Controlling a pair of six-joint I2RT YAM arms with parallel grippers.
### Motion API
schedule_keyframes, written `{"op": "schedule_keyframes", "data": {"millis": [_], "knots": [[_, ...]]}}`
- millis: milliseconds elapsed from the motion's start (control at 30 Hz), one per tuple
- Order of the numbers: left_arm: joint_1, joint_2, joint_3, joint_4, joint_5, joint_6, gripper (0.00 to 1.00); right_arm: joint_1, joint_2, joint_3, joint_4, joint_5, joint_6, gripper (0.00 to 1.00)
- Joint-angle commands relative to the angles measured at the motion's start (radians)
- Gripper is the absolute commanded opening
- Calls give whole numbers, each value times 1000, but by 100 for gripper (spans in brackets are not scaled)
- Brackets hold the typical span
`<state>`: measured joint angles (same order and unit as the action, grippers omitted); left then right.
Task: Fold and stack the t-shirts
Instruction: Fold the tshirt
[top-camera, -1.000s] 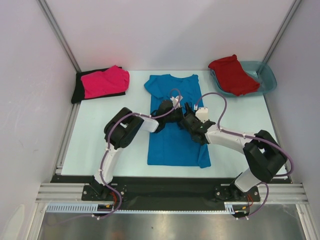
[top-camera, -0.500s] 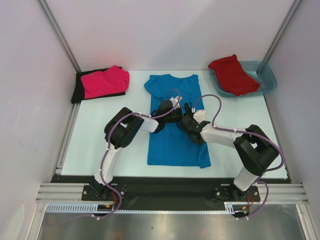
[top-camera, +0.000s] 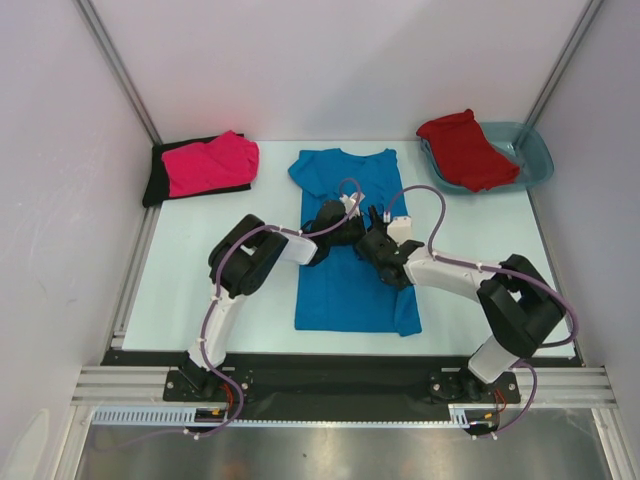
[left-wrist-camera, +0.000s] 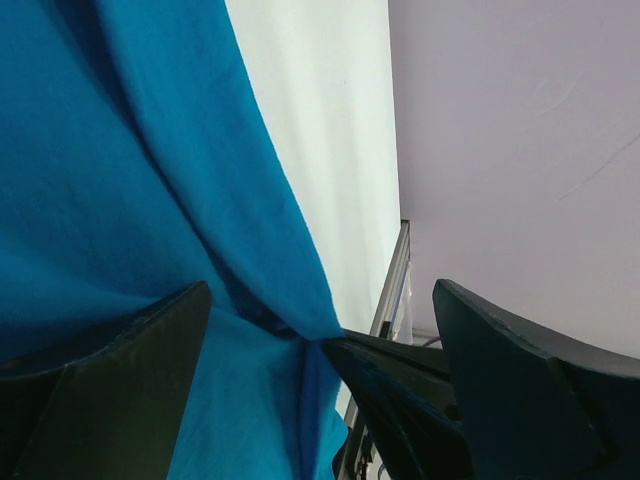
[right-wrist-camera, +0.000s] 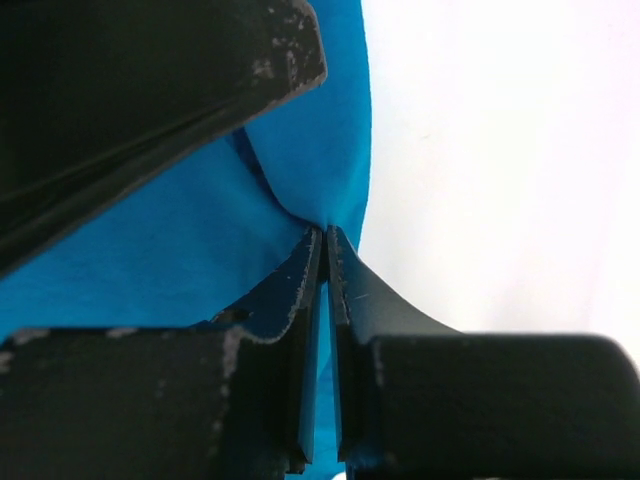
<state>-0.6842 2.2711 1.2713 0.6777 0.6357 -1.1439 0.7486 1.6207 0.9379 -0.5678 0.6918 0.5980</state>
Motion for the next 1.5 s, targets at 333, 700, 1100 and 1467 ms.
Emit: {"op": "schedule_keyframes", "data": {"millis": [333, 700, 1100, 1467], "knots": [[-5, 8, 26, 8, 19, 18, 100, 29, -53, 53, -9, -58, 20, 8], [-6, 10, 25, 22, 19, 12, 100, 41, 42, 35, 91, -185, 36, 8], [26, -53, 8, 31, 15, 56, 100, 26, -53, 70, 23, -2, 33, 61], [138, -254, 118, -260, -116, 300, 100, -208, -156, 192, 130, -56, -151, 66]]}}
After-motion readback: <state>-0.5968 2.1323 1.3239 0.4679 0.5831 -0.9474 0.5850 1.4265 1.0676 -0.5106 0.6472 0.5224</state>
